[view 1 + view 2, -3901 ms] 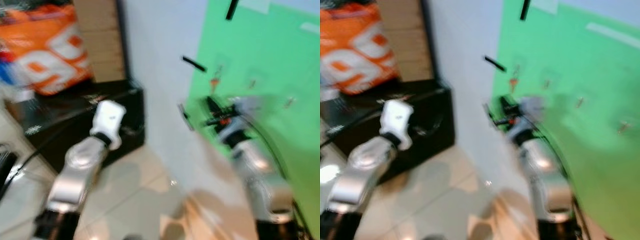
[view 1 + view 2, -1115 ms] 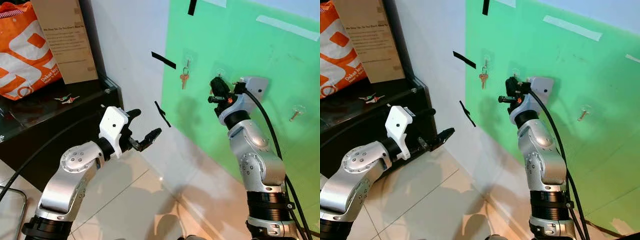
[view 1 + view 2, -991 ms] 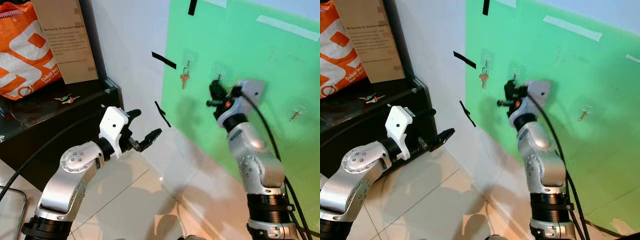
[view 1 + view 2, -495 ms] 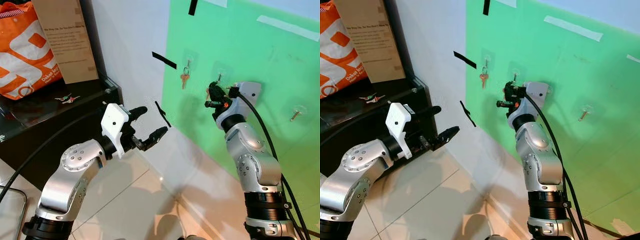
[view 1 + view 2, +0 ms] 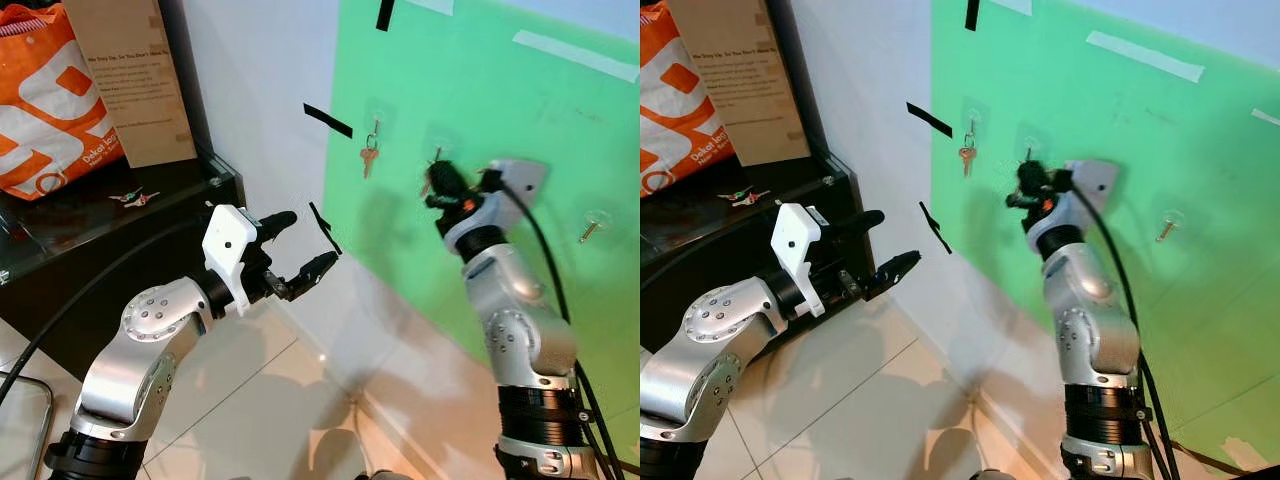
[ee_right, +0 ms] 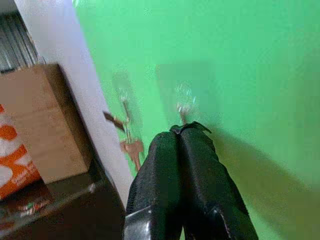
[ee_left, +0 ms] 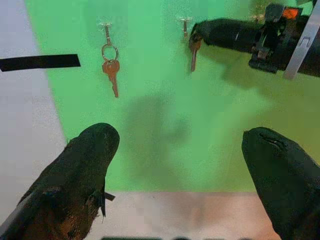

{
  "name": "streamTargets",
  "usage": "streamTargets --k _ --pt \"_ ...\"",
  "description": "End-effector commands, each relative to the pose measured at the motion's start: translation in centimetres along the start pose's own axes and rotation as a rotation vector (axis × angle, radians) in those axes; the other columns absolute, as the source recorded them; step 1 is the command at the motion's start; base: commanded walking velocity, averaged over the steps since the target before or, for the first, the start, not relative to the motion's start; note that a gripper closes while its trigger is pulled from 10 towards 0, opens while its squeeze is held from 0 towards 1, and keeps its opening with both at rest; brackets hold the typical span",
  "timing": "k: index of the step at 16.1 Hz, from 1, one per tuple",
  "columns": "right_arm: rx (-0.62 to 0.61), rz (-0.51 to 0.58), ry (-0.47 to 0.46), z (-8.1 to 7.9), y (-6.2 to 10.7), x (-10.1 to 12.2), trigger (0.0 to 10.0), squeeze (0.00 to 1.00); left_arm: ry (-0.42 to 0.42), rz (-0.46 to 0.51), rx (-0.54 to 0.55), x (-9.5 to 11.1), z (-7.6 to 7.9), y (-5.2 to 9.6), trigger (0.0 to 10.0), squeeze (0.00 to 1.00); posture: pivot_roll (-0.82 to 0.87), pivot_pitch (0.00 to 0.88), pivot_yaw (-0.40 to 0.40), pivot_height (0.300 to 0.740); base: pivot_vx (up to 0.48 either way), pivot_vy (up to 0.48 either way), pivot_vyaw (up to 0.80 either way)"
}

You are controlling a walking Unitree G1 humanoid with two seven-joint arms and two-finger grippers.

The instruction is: Hang keys on a hook

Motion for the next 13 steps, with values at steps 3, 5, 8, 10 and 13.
streamTargets --k 3,5,8,10,13 --pt "0.049 0.067 -0.012 -0.6 -0.1 1.8 10.0 0.00 -0.017 0.016 -0.007 0.8 0.0 -0.2 10.0 0.00 0.02 0.000 -0.027 0.740 0.000 0.000 0.00" --pt "0.071 0.087 -0.028 -0.9 -0.2 2.2 10.0 0.00 -0.017 0.018 -0.007 0.9 0.0 -0.2 10.0 0.00 0.02 0.000 -0.030 0.740 0.000 0.000 0.00" --pt "0.103 0.075 -0.042 -1.5 -0.2 2.0 10.0 0.00 -0.017 0.019 -0.006 0.9 -0.1 -0.2 10.0 0.00 0.02 0.000 -0.031 0.740 0.000 0.000 0.00" --pt "0.132 0.052 -0.054 -2.0 -0.1 1.4 10.0 0.00 -0.016 0.019 -0.007 0.9 -0.1 -0.1 10.0 0.00 0.02 0.000 -0.031 0.740 0.000 0.000 0.00" --pt "0.138 0.013 -0.036 -2.3 -0.2 0.5 10.0 0.00 -0.015 0.015 -0.011 0.8 0.0 -0.2 10.0 0.00 0.02 0.000 -0.030 0.740 0.000 0.000 0.00"
Point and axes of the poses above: a point about 5 cm out from each wrist's last joint towards the gripper, its own y axis pointing back from the gripper into the wrist, its own x axis along the axis of the wrist's last joint, z = x × y, the point moved 5 cm from there along -y, pointing out of the wrist towards the gripper, and after that the axes turned 1 degree about y, right-handed, at the moved point
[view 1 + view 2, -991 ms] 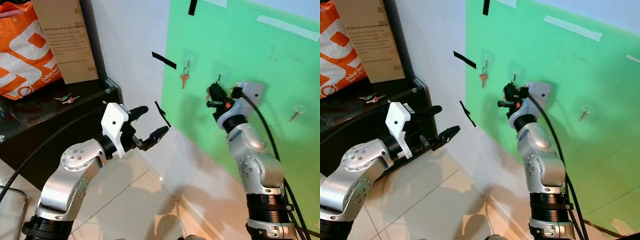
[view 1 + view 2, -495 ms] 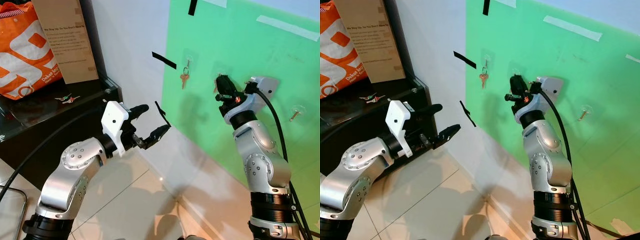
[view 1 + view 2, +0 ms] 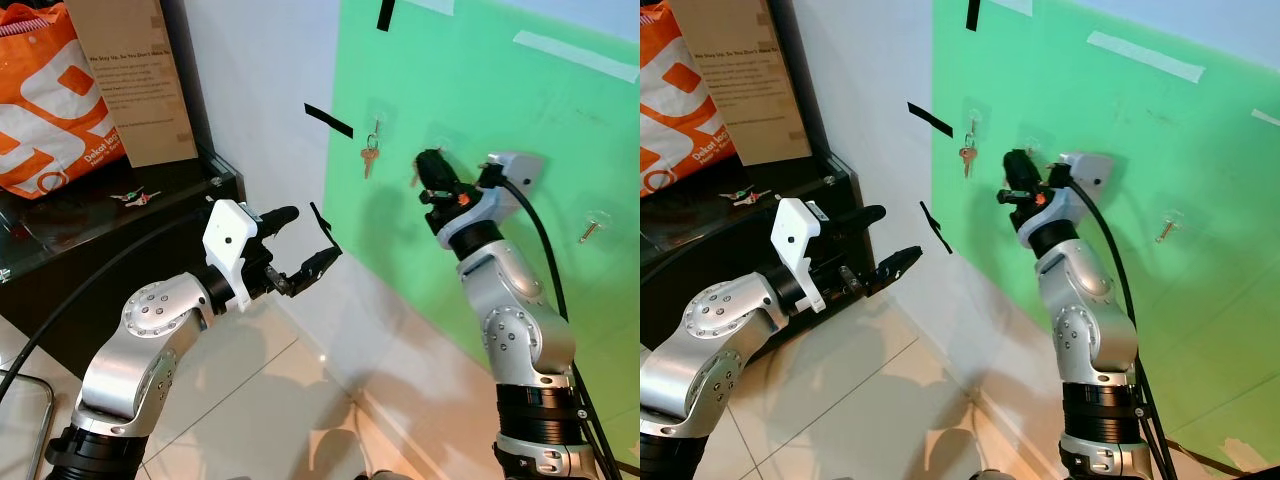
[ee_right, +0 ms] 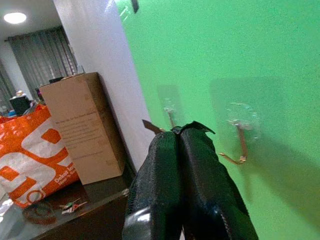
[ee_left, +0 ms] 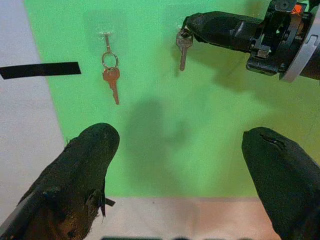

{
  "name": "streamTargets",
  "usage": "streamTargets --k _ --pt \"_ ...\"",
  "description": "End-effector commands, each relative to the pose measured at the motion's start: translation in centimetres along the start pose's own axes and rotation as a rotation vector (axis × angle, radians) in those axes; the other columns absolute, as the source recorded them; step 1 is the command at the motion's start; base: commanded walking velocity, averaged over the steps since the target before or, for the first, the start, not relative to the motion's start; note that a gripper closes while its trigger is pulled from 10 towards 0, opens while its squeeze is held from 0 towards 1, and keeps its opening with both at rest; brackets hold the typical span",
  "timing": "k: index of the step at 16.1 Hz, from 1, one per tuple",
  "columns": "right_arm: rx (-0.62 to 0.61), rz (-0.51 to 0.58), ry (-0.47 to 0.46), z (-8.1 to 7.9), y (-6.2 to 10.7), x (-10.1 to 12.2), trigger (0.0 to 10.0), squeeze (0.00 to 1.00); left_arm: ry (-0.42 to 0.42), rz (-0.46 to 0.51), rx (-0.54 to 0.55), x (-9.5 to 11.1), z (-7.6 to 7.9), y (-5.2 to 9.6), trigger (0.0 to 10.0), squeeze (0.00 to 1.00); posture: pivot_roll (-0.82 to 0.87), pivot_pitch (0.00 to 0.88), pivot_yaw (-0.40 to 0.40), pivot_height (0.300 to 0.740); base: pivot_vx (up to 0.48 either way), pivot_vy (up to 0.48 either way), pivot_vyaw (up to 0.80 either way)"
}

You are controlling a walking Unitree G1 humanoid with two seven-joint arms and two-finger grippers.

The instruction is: Hang keys on a hook

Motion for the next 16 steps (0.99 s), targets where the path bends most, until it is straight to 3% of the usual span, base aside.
streamTargets --k 1,10,16 --pt "0.000 -0.005 0.018 -0.1 -0.2 0.0 10.0 0.00 -0.010 -0.001 -0.004 0.3 0.1 0.0 10.0 0.00 0.02 0.000 -0.030 0.740 0.000 0.000 0.00" --pt "-0.104 -0.031 0.061 1.3 -1.3 -0.8 10.0 0.00 -0.012 -0.008 -0.002 0.1 0.1 0.2 10.0 0.00 0.03 0.000 -0.034 0.740 0.000 0.000 0.00" --pt "-0.247 -0.017 0.057 4.3 -0.7 -0.5 10.0 0.00 -0.013 -0.007 -0.003 0.0 0.1 0.1 10.0 0.00 0.02 0.000 -0.035 0.740 0.000 0.000 0.00"
Point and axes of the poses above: a point about 5 cm out from each wrist's last joint towards the gripper, its own y axis pointing back from the gripper into the wrist, its own x axis along the axis of the wrist's last joint, z = x × y, the point moved 5 cm from there along -y, pointing out of the wrist towards the gripper, and after that the axes turned 1 degree about y, right-handed, at the moved point
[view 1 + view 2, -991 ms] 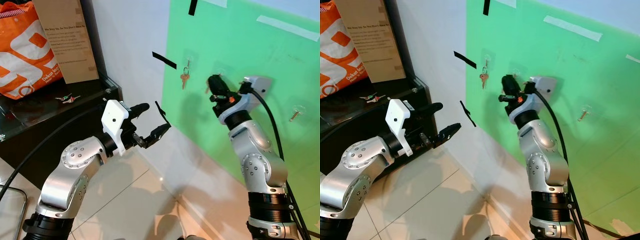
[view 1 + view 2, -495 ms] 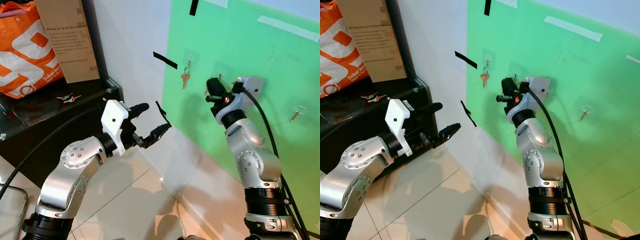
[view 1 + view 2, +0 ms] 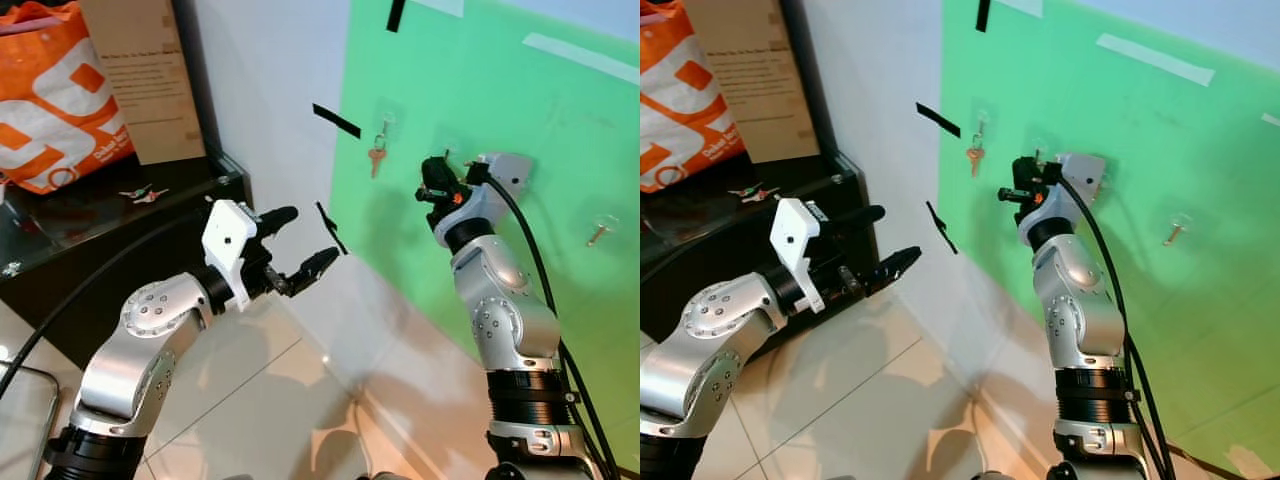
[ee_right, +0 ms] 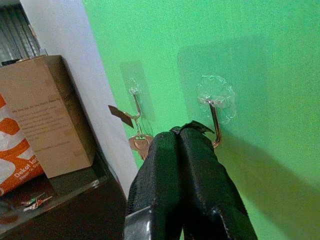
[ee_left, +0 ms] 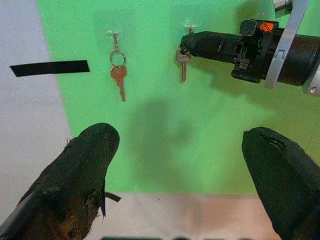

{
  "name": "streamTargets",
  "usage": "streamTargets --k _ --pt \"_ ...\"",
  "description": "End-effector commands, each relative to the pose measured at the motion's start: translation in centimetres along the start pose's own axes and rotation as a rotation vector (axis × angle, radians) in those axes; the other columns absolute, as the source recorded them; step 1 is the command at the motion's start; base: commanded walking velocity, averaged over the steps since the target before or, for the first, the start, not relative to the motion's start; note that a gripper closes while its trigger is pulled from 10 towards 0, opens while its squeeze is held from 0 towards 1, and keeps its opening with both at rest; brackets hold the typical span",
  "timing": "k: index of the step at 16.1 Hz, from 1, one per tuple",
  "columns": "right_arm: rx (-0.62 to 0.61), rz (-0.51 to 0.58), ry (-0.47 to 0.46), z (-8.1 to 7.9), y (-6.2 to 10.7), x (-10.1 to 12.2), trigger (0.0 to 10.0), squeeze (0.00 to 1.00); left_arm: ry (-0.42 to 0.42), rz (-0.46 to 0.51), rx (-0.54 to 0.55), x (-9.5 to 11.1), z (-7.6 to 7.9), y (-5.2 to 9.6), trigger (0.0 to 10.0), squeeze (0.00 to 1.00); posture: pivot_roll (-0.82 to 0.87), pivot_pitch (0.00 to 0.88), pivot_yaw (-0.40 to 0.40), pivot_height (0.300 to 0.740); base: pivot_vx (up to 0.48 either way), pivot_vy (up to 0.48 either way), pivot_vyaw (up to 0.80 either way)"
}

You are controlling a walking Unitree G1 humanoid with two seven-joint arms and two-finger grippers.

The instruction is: Hang keys on a hook

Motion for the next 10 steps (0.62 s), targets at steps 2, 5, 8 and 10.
streamTargets --k 2,5,8,10 --pt "-0.090 0.026 -0.008 2.1 0.0 0.7 10.0 0.00 -0.010 -0.003 -0.006 0.0 0.2 0.0 10.0 0.00 0.02 0.000 -0.034 0.740 0.000 0.000 0.00" --pt "-0.153 0.033 -0.053 3.3 0.2 0.7 10.0 0.00 -0.011 -0.002 -0.008 0.0 0.2 0.0 10.0 0.00 0.02 0.000 -0.036 0.740 0.000 0.000 0.00" --pt "-0.147 -0.001 -0.058 3.5 0.4 0.0 10.0 0.00 -0.011 -0.004 -0.012 0.0 0.2 0.0 10.0 0.00 0.03 0.000 -0.039 0.740 0.000 0.000 0.00" --pt "-0.146 -0.108 -0.043 3.8 0.9 -2.1 10.0 0.00 -0.014 -0.011 -0.019 -0.1 0.4 0.1 10.0 0.00 0.03 0.000 -0.038 0.740 0.000 0.000 0.00"
Point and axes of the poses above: a point about 5 cm out from each wrist's last joint towards the gripper, its own y axis pointing back from the gripper into the wrist, its own x axis along the axis of the wrist's last joint, z = x × y, the point moved 5 cm from there along -y, pointing out of the wrist towards the gripper, and after that the axes turned 1 degree about y, right-handed, at the moved point
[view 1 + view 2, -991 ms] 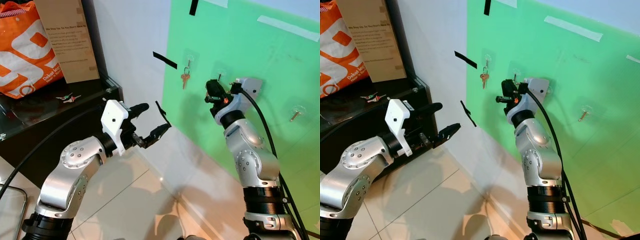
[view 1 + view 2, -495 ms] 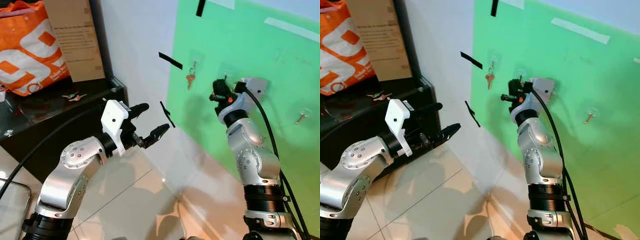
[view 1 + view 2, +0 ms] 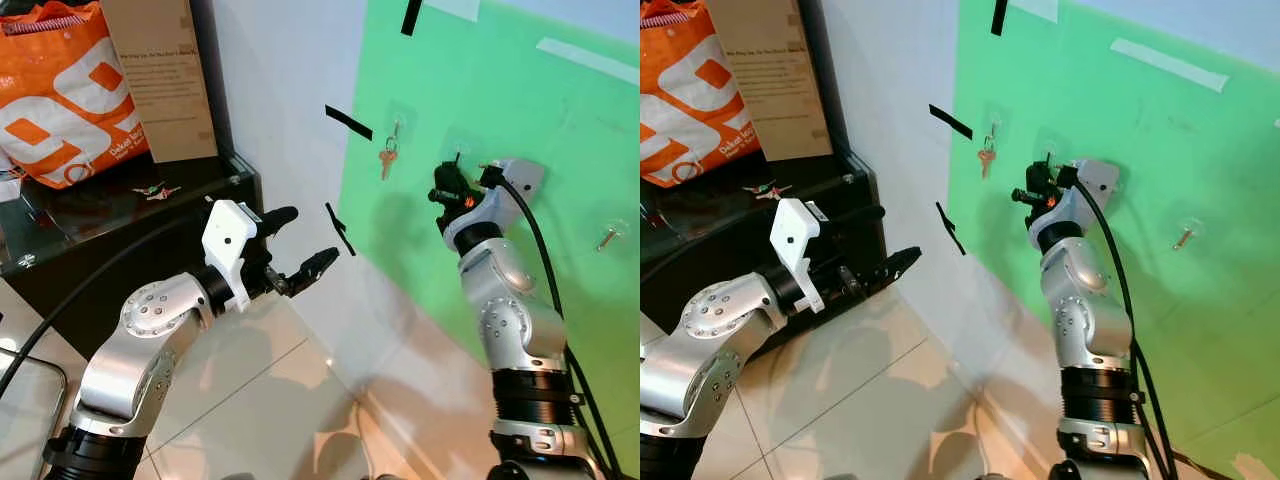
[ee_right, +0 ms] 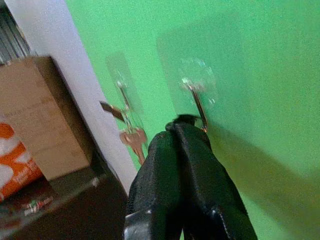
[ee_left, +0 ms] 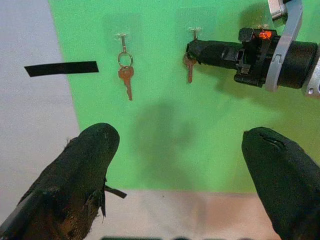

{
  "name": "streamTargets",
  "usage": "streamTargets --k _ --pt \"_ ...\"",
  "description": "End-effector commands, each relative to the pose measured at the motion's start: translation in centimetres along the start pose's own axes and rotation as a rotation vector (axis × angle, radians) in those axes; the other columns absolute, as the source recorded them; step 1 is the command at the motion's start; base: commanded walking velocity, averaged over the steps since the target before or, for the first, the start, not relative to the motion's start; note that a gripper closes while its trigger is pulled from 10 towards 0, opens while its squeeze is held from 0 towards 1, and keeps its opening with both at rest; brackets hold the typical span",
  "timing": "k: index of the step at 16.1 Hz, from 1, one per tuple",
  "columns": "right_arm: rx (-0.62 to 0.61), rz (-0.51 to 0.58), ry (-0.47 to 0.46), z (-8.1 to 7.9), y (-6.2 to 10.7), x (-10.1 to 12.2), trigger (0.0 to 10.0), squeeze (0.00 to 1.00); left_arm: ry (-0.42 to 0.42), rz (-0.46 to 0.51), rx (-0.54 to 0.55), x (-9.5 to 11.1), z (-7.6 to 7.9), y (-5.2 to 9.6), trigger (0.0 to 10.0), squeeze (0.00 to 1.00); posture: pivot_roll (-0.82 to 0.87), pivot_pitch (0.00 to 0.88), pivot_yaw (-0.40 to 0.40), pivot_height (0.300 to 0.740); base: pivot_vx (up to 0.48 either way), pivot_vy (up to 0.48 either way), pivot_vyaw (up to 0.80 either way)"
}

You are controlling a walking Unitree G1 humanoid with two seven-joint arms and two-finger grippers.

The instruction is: Hang keys on a hook

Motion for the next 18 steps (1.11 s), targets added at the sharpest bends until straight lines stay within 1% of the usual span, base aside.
streamTargets --k 1,4,6,7,8,11,13,14,15,16,17,18 --pt "-0.082 -0.077 -0.004 2.2 0.6 -1.8 10.0 0.00 -0.011 -0.011 -0.017 -0.1 0.4 0.1 10.0 0.00 0.03 0.000 -0.037 0.740 0.000 0.000 0.00" --pt "-0.089 -0.069 -0.028 2.4 0.7 -1.6 10.0 0.00 -0.008 -0.012 -0.019 -0.2 0.4 0.0 10.0 0.00 0.02 0.000 -0.031 0.740 0.000 0.000 0.00" --pt "-0.098 -0.055 -0.061 2.7 0.8 -1.3 10.0 0.00 -0.007 -0.014 -0.022 -0.2 0.5 -0.1 10.0 0.00 0.01 0.000 -0.029 0.740 0.000 0.000 0.00" --pt "-0.088 -0.037 -0.092 2.9 1.0 -0.8 10.0 0.00 -0.006 -0.014 -0.022 -0.2 0.5 -0.2 10.0 0.00 0.01 0.000 -0.034 0.740 0.000 0.000 0.00" --pt "-0.073 -0.026 -0.104 2.8 1.0 -0.6 10.0 0.00 -0.006 -0.013 -0.020 -0.2 0.5 -0.2 10.0 0.00 0.01 0.000 -0.035 0.740 0.000 0.000 0.00" --pt "-0.053 -0.015 -0.096 2.7 1.1 -0.1 10.0 0.00 0.001 -0.010 -0.024 -0.3 0.7 -0.3 10.0 0.00 0.00 0.000 -0.033 0.740 0.000 0.000 0.00" --pt "0.026 -0.001 -0.093 1.8 1.6 0.6 10.0 0.00 0.007 -0.007 -0.035 -0.3 1.0 -0.6 10.0 0.00 -0.02 0.000 -0.033 0.740 0.000 0.000 0.00" --pt "0.085 -0.002 -0.083 1.1 1.9 0.8 10.0 0.00 0.007 -0.003 -0.041 -0.2 1.1 -0.8 10.0 0.00 -0.02 0.000 -0.033 0.740 0.000 0.000 0.00" --pt "0.113 -0.004 -0.071 0.8 2.0 0.9 10.0 0.00 0.008 -0.001 -0.044 -0.1 1.1 -0.9 10.0 0.00 -0.02 0.000 -0.033 0.740 0.000 0.000 0.00" --pt "0.189 -0.003 -0.060 -0.1 2.5 1.2 10.0 0.00 0.008 0.003 -0.049 0.0 1.2 -1.0 10.0 0.00 -0.03 0.000 -0.031 0.740 0.000 0.000 0.00" --pt "0.207 -0.001 -0.060 -0.4 2.6 1.3 10.0 0.00 0.008 0.004 -0.050 0.1 1.2 -1.1 10.0 0.00 -0.03 0.000 -0.029 0.740 0.000 0.000 0.00" --pt "0.264 0.005 -0.072 -1.2 3.0 1.7 10.0 0.00 0.008 0.007 -0.054 0.1 1.3 -1.2 10.0 0.00 -0.03 0.000 -0.028 0.740 0.000 0.000 0.00"
Point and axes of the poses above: a point about 5 cm out from each wrist's last joint towards the gripper, its own y axis pointing back from the gripper into the wrist, its own x axis along the axis of the wrist's last joint, z = x × y, the point moved 5 cm from there along -y, pointing out of the wrist towards the gripper, and after that the axes turned 1 degree about y, right-handed, at the moved point
